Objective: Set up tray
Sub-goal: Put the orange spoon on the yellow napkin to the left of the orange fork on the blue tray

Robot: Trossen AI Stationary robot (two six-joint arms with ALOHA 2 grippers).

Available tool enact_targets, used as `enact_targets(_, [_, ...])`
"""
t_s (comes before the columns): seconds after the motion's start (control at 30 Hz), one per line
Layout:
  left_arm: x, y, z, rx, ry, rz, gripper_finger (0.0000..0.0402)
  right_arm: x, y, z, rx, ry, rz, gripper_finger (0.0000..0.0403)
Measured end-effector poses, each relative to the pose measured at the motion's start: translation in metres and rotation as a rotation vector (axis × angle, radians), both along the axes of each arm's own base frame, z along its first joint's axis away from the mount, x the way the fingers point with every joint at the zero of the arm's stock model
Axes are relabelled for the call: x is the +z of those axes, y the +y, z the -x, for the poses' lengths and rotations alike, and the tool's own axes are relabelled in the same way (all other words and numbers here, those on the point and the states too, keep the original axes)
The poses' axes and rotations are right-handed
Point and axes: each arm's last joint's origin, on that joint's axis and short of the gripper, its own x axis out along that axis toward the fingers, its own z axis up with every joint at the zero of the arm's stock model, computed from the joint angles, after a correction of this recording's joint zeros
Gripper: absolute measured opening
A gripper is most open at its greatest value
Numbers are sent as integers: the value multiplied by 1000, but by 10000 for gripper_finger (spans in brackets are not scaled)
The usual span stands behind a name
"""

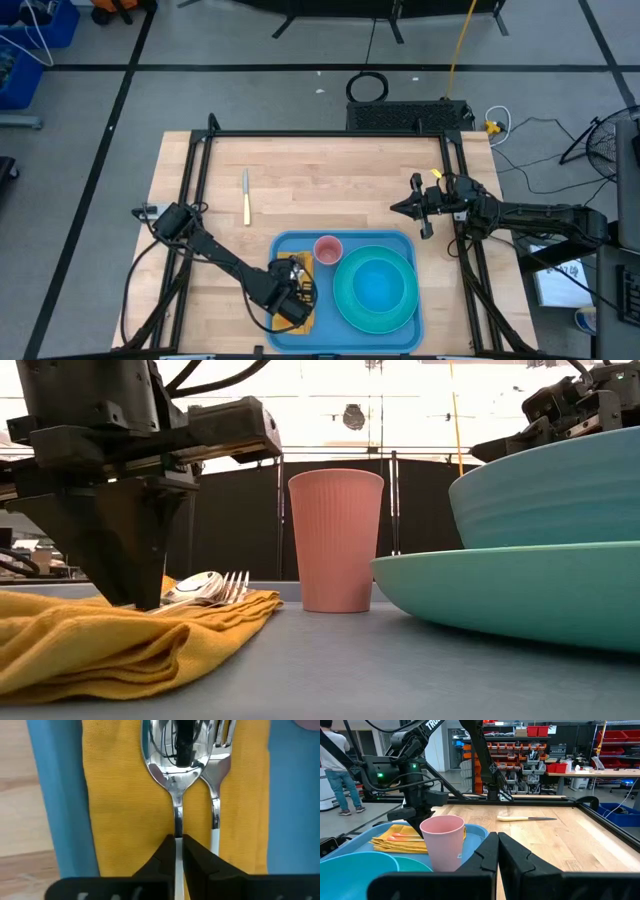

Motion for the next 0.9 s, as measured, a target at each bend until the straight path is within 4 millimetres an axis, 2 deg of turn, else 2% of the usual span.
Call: enact_targets(0.9, [1,-6,0,103,-99,-33,9,0,0,0,0,0,0,0])
